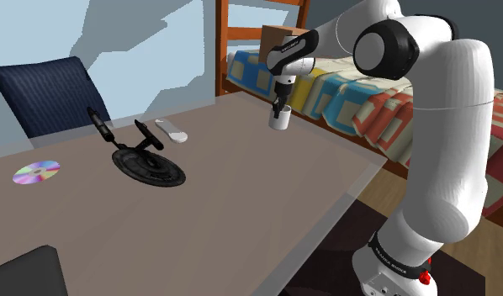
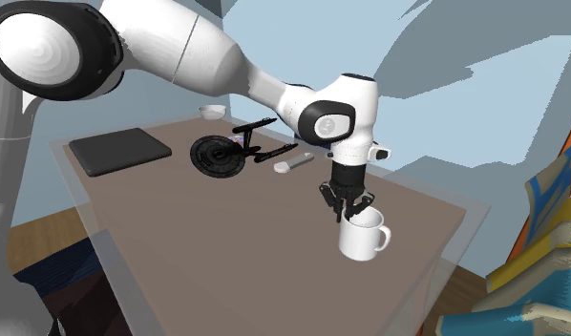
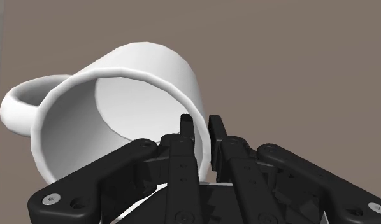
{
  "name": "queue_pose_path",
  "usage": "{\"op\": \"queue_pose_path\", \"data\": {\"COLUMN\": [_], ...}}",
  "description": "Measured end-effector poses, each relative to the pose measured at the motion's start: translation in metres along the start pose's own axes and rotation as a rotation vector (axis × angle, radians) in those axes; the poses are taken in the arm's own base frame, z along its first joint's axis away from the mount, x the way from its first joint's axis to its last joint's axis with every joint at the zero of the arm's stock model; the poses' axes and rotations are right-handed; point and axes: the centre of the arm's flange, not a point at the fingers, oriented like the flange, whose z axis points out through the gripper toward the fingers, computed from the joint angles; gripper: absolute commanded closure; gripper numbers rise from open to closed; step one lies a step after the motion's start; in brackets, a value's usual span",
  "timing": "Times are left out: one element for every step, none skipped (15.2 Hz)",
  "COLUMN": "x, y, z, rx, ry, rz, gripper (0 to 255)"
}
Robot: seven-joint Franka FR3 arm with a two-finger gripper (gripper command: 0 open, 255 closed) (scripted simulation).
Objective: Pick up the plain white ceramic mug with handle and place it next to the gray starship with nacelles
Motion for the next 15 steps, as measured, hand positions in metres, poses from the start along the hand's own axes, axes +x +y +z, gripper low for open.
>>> {"op": "queue_pose_path", "data": {"x": [0.0, 0.0, 0.0, 0.0, 0.0, 0.0, 0.0, 0.0, 0.001, 0.001, 0.001, 0.001, 0.0, -0.001, 0.0], "y": [0.0, 0.0, 0.0, 0.0, 0.0, 0.0, 0.0, 0.0, 0.0, -0.001, 0.0, 0.001, 0.0, 0.001, 0.0], "z": [0.0, 0.0, 0.0, 0.0, 0.0, 0.0, -0.002, -0.006, -0.011, -0.015, -0.02, -0.026, -0.031, -0.036, -0.042], "rx": [0.0, 0.0, 0.0, 0.0, 0.0, 0.0, 0.0, 0.0, 0.0, 0.0, 0.0, 0.0, 0.0, 0.0, 0.0], "ry": [0.0, 0.0, 0.0, 0.0, 0.0, 0.0, 0.0, 0.0, 0.0, 0.0, 0.0, 0.0, 0.0, 0.0, 0.0], "rz": [0.0, 0.0, 0.0, 0.0, 0.0, 0.0, 0.0, 0.0, 0.0, 0.0, 0.0, 0.0, 0.0, 0.0, 0.0], "gripper": [255, 255, 255, 255, 255, 255, 255, 255, 255, 255, 255, 255, 255, 255, 255]}}
